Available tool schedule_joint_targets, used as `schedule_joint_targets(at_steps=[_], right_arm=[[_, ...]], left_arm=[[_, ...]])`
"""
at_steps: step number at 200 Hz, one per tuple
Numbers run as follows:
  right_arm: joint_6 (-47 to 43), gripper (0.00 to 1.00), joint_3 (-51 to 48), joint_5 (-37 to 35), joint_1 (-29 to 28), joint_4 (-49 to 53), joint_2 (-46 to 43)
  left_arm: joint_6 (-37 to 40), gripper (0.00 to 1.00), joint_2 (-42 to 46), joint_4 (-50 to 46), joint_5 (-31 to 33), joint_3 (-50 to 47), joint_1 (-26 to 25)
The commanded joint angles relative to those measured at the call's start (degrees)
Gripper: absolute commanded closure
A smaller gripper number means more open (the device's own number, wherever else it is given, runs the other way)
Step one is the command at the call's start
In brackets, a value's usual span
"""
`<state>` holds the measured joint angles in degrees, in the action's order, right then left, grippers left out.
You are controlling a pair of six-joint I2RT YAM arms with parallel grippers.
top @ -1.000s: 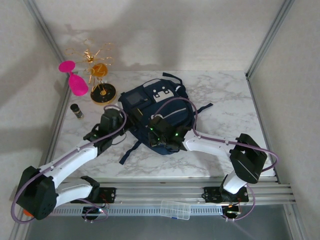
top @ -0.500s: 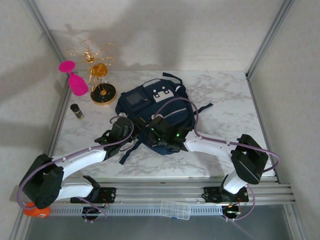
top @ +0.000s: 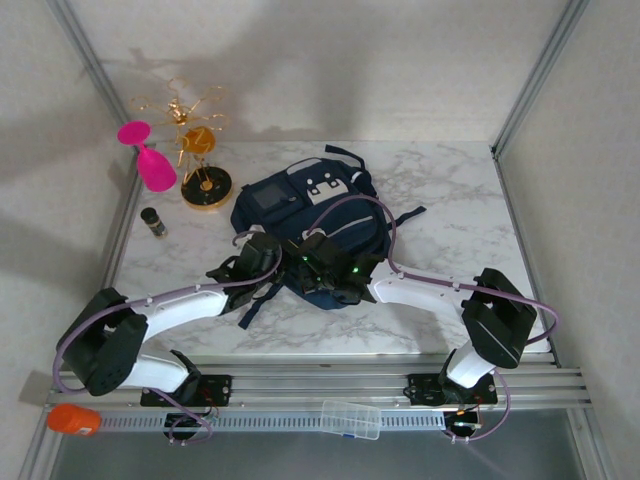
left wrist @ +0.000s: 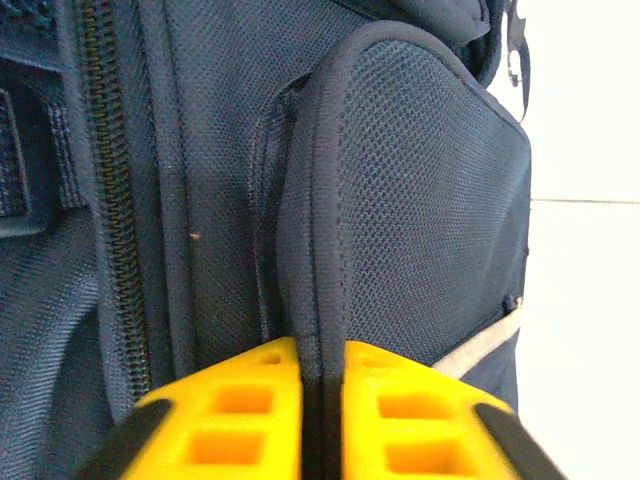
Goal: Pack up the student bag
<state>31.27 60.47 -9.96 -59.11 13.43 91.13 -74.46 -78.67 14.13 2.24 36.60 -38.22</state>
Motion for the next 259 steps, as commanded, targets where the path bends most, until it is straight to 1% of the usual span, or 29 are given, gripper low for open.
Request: schedule_joint_targets(at_steps=[1,31,48,60,74,87,103,120,136,151,161,172,182,193,203,216,221,243,259], right_arm=[[-0.24,1.0,1.63,-3.22,0.68,3.35,0.14],[1.03,1.0,-1.65,-3.31,3.27,5.17,-4.41],[1.08,1.0,-4.55,-4.72,5.07,6.89,-7.73],[1.33,1.0,-6.09,-6.47,7.41,9.47,-9.22],[1.13,1.0,-7.93,-7.04,10.05,10.84,-10.75],[0.7,1.0,-8.19,-8.3,10.24,11.03,-11.61],[-0.23,1.0,-6.75,-5.21,8.58,8.91,-11.0],[-0.53,1.0,-3.18,-3.14,3.77,7.3,-8.31],[1.5,1.0,-0.21,-0.48,-0.21,5.63,-5.44],[2.95,1.0,0.99,2.2,-2.71,2.07,-3.24],[3.98,1.0,2.16,2.18,-3.16,1.55,-1.64],[4.8,1.0,3.19,1.1,-3.17,1.98,-0.31],[4.95,1.0,3.21,0.29,-3.12,1.81,0.09],[4.86,1.0,2.98,-0.97,-2.89,1.68,0.26],[4.86,1.0,2.9,-1.38,-2.47,1.97,0.35],[4.51,1.0,2.69,-0.92,-2.11,1.45,0.53],[4.22,1.0,2.7,-0.79,-2.06,1.14,0.73],[3.8,1.0,3.43,-1.13,-1.72,1.06,1.66],[3.29,1.0,4.12,-1.05,-1.63,0.65,1.86]], left_arm=[[3.3,1.0,-0.04,-2.58,3.99,3.21,0.54],[8.95,1.0,2.42,-8.65,4.61,3.65,4.07],[14.46,1.0,4.36,-12.16,4.27,3.69,6.87],[18.67,1.0,4.98,-15.34,3.88,4.43,8.99],[22.11,1.0,5.01,-18.3,1.91,5.01,11.9],[25.1,1.0,4.83,-17.93,-1.56,4.99,14.43],[27.43,1.0,3.56,-17.36,-3.85,6.12,16.64],[30.57,1.0,1.35,-15.11,-8.24,8.3,18.08],[35.81,1.0,-1.07,-12.13,-11.1,10.93,18.74],[38.81,1.0,-6.19,-14.29,-15.04,16.53,19.83],[39.71,1.0,-9.91,-14.98,-17.68,19.54,20.11],[39.34,1.0,-12.71,-14.49,-19.0,20.99,20.08],[39.3,1.0,-13.96,-14.19,-19.43,21.47,20.18],[39.3,1.0,-14.2,-15.15,-18.41,21.75,20.37],[39.62,0.88,-13.35,-15.88,-17.97,21.35,20.6],[39.2,0.68,-10.6,-16.49,-17.46,19.6,20.77],[38.51,0.62,-9.08,-16.67,-17.16,18.62,20.81],[34.06,0.46,-1.3,-16.71,-16.63,13.32,20.57],[28.85,0.41,4.67,-15.49,-14.81,8.23,19.47]])
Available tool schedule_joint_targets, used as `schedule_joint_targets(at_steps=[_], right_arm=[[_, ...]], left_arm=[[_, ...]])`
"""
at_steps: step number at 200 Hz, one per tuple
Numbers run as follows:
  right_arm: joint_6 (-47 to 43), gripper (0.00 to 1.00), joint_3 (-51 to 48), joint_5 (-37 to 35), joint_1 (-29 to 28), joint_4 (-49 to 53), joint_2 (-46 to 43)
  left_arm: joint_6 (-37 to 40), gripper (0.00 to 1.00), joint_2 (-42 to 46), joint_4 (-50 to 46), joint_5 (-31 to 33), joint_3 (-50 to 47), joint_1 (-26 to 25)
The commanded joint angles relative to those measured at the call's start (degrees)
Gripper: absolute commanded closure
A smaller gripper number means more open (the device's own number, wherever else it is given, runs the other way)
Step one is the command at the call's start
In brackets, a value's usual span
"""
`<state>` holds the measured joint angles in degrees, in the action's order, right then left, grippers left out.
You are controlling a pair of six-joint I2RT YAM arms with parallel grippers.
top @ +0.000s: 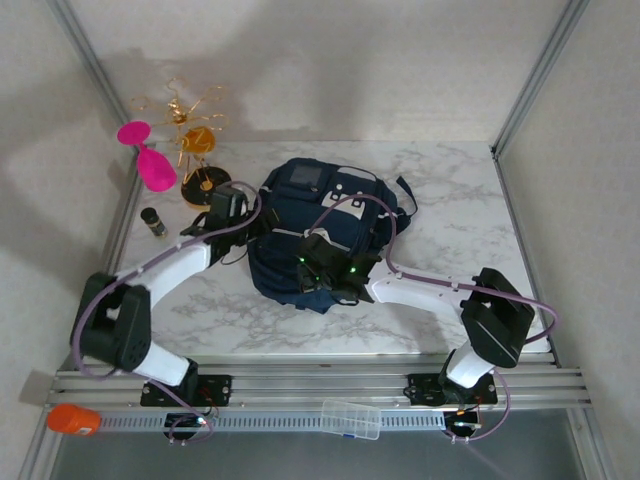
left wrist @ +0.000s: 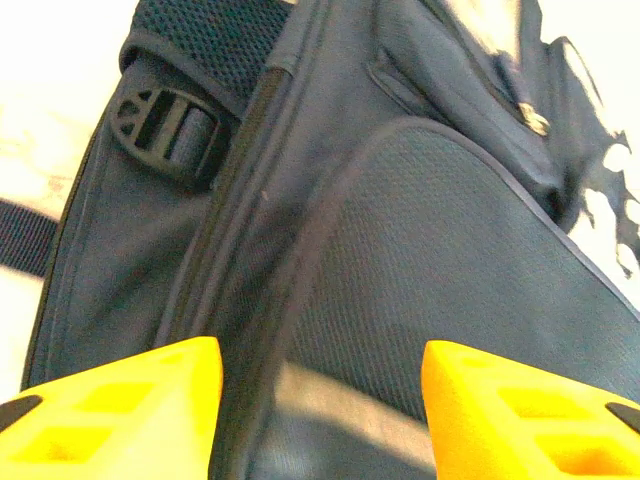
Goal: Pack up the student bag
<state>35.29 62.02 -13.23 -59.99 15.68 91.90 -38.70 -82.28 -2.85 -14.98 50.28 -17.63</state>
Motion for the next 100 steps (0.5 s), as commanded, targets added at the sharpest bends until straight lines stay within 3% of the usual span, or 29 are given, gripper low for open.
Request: schedule_joint_targets(at_steps=[1,26,62,88,100], right_arm=[[-0.74,1.0,2.58,2.24,-0.8,-1.61,1.09],[-1.1,1.0,2.62,2.66,-0.8,-1.84,1.05],[-1.21,1.0,2.6,2.83,-0.75,-2.05,1.71],[-0.66,1.0,2.06,2.56,-0.78,-1.98,2.07],[-0.51,1.0,1.9,2.55,-0.77,-1.89,1.94]], left_arm=[[-7.35,0.4,8.63,1.69,2.46,-5.81,-1.24],[-15.85,0.35,14.17,5.71,2.5,-12.15,-5.15],[-25.3,0.31,15.35,9.84,8.26,-14.99,-12.41],[-29.53,0.37,13.13,16.45,11.18,-18.26,-14.19],[-30.46,0.45,11.3,16.14,12.54,-18.13,-14.34]])
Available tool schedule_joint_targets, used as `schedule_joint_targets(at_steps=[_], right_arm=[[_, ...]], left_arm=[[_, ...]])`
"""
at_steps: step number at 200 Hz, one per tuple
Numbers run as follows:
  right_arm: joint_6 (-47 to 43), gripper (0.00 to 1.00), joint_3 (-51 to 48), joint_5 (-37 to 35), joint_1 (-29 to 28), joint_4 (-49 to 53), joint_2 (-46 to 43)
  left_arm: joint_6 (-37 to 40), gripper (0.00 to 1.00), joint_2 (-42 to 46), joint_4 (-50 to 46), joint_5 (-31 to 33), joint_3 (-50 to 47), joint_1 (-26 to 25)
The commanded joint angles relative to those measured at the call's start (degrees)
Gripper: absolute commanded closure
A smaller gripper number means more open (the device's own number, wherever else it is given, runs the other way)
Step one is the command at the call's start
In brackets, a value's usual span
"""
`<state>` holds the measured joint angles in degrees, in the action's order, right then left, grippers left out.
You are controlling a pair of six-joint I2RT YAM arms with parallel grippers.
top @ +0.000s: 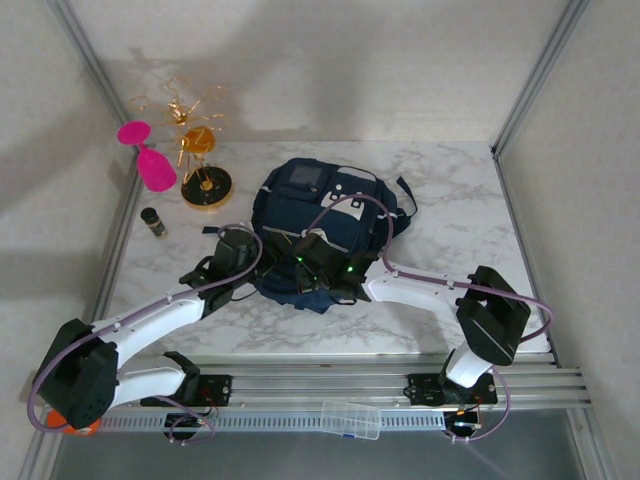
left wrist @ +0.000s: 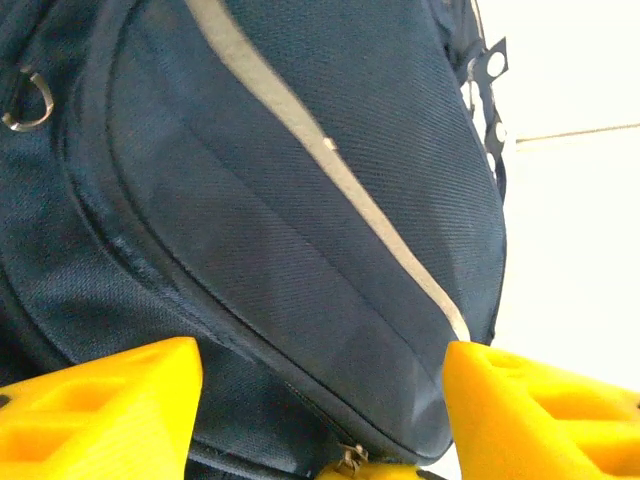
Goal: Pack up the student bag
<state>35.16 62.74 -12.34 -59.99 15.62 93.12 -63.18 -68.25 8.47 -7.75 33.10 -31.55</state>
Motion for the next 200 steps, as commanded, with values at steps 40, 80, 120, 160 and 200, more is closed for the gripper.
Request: schedule_joint_targets(at_steps=[40,80,120,160,200], right_arm=[[-0.53,1.0,0.3,0.38,-0.77,-1.08,0.03],[-0.43,1.0,1.05,-0.41,-0.59,-0.41,0.28],[0.0,1.0,2.0,-3.09,-0.04,4.7,-0.4],[0.66,1.0,-3.48,-4.69,2.52,8.86,-5.52],[1.06,1.0,-10.91,-7.25,7.57,11.38,-12.08]], left_arm=[[-5.97,0.63,-7.18,5.35,9.0,0.86,-1.36],[-3.85,0.81,-9.52,3.35,12.75,3.21,-1.58],[-1.38,1.0,-12.59,-2.05,16.02,7.58,-1.19],[1.0,1.0,-13.7,-3.8,15.28,9.53,1.83],[4.6,1.0,-14.46,-5.83,13.03,12.46,5.26]])
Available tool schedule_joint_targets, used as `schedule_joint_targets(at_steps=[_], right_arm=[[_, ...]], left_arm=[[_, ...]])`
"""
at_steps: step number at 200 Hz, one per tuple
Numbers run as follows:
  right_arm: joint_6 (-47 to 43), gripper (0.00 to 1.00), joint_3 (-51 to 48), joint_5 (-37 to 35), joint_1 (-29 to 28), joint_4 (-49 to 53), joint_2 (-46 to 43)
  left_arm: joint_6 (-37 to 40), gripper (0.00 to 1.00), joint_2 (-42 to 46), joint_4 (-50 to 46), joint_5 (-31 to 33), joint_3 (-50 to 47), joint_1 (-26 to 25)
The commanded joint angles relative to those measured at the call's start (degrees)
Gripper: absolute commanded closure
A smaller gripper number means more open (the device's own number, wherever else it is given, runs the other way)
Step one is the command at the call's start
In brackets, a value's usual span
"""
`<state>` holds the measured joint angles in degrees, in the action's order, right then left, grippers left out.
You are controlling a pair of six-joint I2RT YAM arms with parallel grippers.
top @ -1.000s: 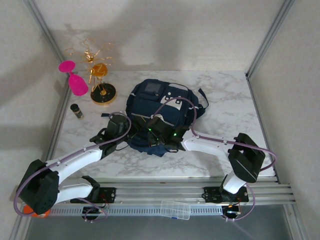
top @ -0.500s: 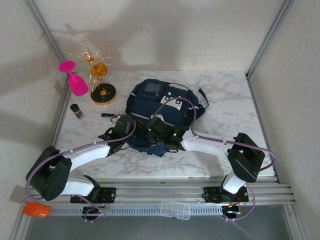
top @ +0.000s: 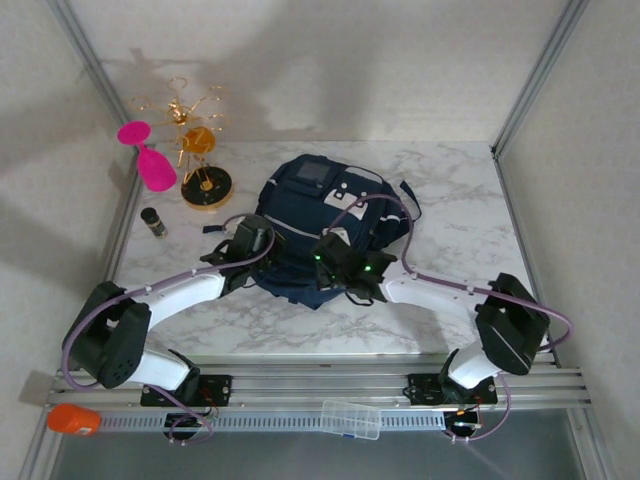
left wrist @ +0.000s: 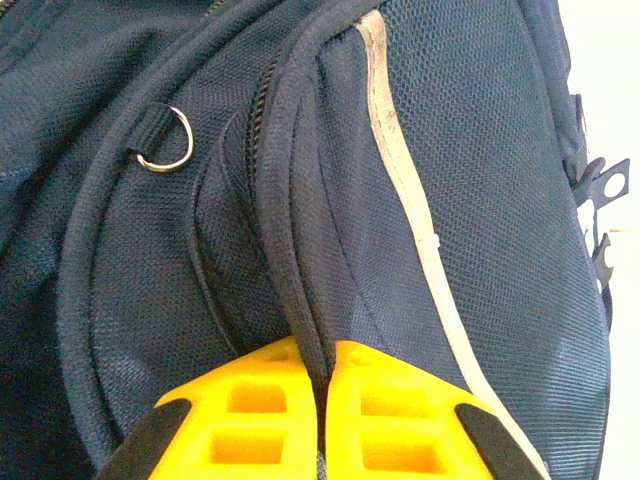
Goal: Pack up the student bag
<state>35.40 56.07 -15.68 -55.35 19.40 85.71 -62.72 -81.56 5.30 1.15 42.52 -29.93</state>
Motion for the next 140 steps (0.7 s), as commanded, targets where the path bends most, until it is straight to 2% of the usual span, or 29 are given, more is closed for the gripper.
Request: schedule_joint_targets(at_steps=[1,34,77,108,140], right_arm=[[0.77,1.0,-4.36,-3.91,3.13,7.59,-4.8],[-1.17,1.0,-7.03,-3.75,10.17,6.87,-7.77],[-4.02,1.0,-4.74,-4.63,18.54,3.06,-7.64],[-6.19,1.0,-2.91,-2.93,22.2,0.26,-5.53],[-7.7,1.0,-1.17,-1.93,22.38,0.54,-5.09]], left_arm=[[4.25,1.0,-1.24,-2.79,4.08,3.2,3.69],[4.57,1.0,-2.1,-3.48,4.31,4.37,3.66],[5.63,1.0,-3.52,-5.86,7.01,4.95,3.3],[7.25,1.0,-4.0,-6.19,6.77,5.29,3.3],[7.9,1.0,-5.04,-3.6,3.85,5.68,1.77]])
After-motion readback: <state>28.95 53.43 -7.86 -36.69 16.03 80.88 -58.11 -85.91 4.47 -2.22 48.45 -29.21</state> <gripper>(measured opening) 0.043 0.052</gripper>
